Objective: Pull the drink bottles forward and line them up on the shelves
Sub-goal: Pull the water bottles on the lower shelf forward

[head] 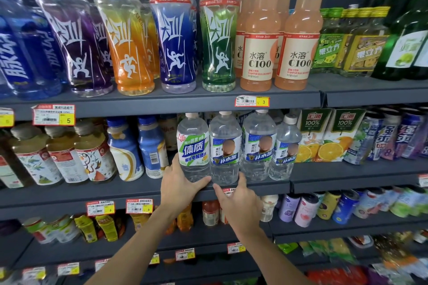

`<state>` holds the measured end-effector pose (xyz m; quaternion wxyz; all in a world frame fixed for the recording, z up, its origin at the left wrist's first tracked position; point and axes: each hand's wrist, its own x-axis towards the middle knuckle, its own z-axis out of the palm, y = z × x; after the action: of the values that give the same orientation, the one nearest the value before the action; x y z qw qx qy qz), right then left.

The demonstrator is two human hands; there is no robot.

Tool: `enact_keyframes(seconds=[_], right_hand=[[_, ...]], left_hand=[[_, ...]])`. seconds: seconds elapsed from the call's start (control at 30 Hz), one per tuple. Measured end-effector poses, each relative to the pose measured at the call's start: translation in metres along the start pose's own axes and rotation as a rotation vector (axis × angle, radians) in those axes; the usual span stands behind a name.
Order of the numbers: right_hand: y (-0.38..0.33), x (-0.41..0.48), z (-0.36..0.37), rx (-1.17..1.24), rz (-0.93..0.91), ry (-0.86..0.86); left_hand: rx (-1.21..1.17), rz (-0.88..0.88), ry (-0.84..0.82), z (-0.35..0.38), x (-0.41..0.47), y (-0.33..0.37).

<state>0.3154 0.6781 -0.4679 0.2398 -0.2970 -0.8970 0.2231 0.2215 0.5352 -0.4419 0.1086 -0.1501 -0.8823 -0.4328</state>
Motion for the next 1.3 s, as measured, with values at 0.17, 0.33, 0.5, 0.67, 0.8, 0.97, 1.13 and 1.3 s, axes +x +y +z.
enact_keyframes(seconds=[0.17, 0.33, 0.5, 0.67, 0.8, 0.97, 1.13, 1.3], right_hand=[[-0.019, -0.009, 0.005, 0.171, 0.167, 0.033], [-0.032, -0.010, 0.011, 0.287, 0.255, 0.084], [-0.035, -0.007, 0.013, 0.279, 0.263, 0.084], [-0.037, -0.008, 0.012, 0.290, 0.279, 0.080], [-0.037, -0.008, 0.013, 0.286, 0.287, 0.078], [-0.036, -0.007, 0.015, 0.301, 0.291, 0.071], [-0.033, -0.007, 0.017, 0.314, 0.273, 0.075], [-0.034, -0.012, 0.012, 0.375, 0.234, 0.095]], left_hand=[[-0.017, -0.025, 0.021, 0.001, 0.000, 0.000], [-0.022, -0.016, 0.029, -0.002, -0.001, -0.001], [-0.014, -0.013, 0.004, -0.007, 0.001, -0.001], [-0.018, -0.029, -0.014, -0.008, 0.000, -0.002], [-0.022, -0.014, -0.028, -0.008, 0.000, -0.003], [-0.023, -0.017, -0.029, -0.006, -0.001, -0.002], [-0.013, -0.028, -0.028, -0.006, -0.001, -0.002], [-0.029, -0.003, -0.016, -0.006, -0.004, -0.001]])
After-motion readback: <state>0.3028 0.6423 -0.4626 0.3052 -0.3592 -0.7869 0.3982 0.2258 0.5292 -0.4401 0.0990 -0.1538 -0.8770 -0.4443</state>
